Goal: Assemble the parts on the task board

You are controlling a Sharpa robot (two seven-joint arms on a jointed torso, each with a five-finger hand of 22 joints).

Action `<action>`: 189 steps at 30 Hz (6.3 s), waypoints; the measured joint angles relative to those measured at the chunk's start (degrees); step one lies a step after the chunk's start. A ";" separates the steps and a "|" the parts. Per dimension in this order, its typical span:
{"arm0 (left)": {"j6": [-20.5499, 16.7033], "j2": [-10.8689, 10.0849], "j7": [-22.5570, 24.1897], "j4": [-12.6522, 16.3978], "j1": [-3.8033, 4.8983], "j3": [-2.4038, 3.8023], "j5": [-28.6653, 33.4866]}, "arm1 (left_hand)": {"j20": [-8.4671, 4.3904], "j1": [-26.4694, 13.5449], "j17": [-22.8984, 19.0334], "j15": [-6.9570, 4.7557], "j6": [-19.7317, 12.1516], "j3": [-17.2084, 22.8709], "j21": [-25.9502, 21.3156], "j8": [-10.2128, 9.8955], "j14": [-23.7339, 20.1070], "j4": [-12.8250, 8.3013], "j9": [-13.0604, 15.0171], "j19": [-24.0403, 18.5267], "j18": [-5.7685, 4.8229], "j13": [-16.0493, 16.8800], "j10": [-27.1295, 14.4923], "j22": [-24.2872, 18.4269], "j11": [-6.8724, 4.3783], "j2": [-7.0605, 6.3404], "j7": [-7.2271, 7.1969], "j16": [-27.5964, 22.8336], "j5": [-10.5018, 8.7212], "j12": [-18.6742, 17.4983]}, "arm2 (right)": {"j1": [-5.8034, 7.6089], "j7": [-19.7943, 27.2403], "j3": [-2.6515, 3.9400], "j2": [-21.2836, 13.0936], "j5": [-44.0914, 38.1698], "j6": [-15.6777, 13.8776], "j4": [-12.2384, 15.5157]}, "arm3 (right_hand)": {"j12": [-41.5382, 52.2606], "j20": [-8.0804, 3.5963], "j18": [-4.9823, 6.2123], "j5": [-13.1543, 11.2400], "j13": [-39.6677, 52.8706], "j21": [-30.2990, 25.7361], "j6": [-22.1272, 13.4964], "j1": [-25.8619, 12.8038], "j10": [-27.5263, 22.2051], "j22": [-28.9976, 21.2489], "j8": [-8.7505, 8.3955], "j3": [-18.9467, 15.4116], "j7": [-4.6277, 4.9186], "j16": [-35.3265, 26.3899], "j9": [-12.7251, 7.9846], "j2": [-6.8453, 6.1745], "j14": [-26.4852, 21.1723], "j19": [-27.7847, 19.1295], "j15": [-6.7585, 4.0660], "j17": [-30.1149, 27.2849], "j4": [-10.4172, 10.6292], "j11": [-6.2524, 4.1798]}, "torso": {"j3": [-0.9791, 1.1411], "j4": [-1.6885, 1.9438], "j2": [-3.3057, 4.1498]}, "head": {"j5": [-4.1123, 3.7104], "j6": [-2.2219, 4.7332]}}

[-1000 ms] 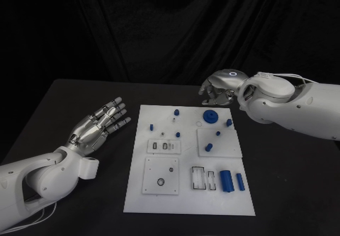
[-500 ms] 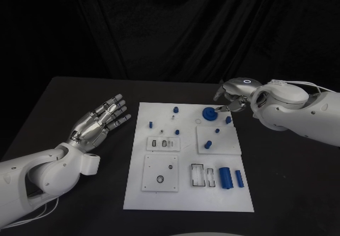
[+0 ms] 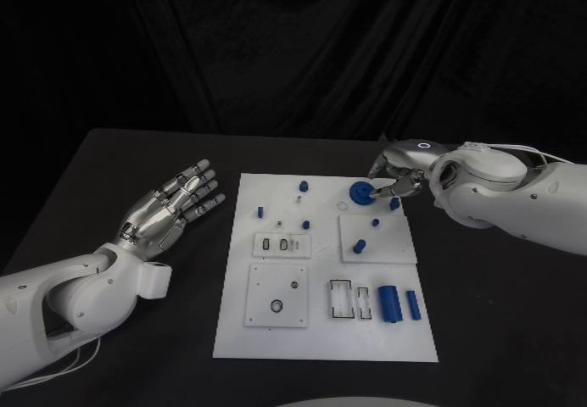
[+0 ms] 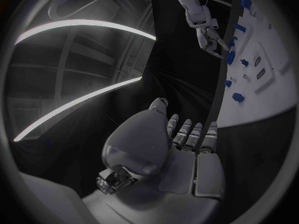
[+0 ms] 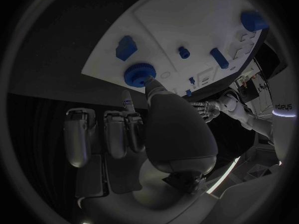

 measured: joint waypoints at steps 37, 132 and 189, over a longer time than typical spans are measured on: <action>0.85 0.31 0.00 -0.68 -0.01 0.01 -0.01 | 0.00 0.22 -0.02 0.42 0.21 0.24 0.00 0.00 -0.01 -0.24 -0.02 0.00 0.00 -0.01 0.00 0.04 -0.01 0.22 0.21 0.22 0.00 0.23 | -2.29 0.55 0.44 3.44 0.21 -0.79 -3.63 | 0.00 -0.63 0.03 11.82 -0.02 0.17 -0.16 2.81 -0.05 -0.02 0.86 2.00 -0.78 0.00 -0.32 0.57 0.03 0.20 -0.78 -0.02 -2.34 -0.88 | -0.04 0.05 -0.12 | -0.25 -0.40; 2.00 1.34 0.01 -1.94 -0.05 0.01 -0.03 | 0.00 0.22 0.07 0.91 0.20 0.55 0.00 0.22 0.50 -0.55 0.00 0.00 0.00 0.13 0.59 0.07 0.58 0.22 0.61 0.44 0.00 0.91 | -1.75 4.04 0.27 16.57 0.37 -3.24 -3.56 | -0.01 -1.84 -0.86 16.88 -0.04 -2.94 -4.74 0.85 0.09 -0.03 6.55 6.52 -1.22 -0.01 10.23 0.84 -0.07 0.19 -2.08 -0.04 -4.74 -1.92 | -0.07 0.07 -0.13 | 0.85 -1.45; 2.35 1.46 0.01 -2.56 -0.15 0.01 -0.03 | 0.00 0.22 0.06 0.91 0.20 0.71 0.00 0.22 0.50 -0.71 0.00 0.00 -0.94 0.11 0.37 0.06 0.78 0.22 0.61 0.44 0.00 0.87 | -2.09 4.02 0.12 14.95 0.32 -3.23 -3.09 | -0.01 -1.45 0.53 3.72 -0.04 -7.16 -10.13 -0.39 0.08 -0.02 -0.28 5.30 -1.52 -0.01 3.18 -0.22 -0.07 -0.43 -1.68 -0.04 -4.98 -1.52 | -0.07 0.01 -0.12 | 0.91 -1.34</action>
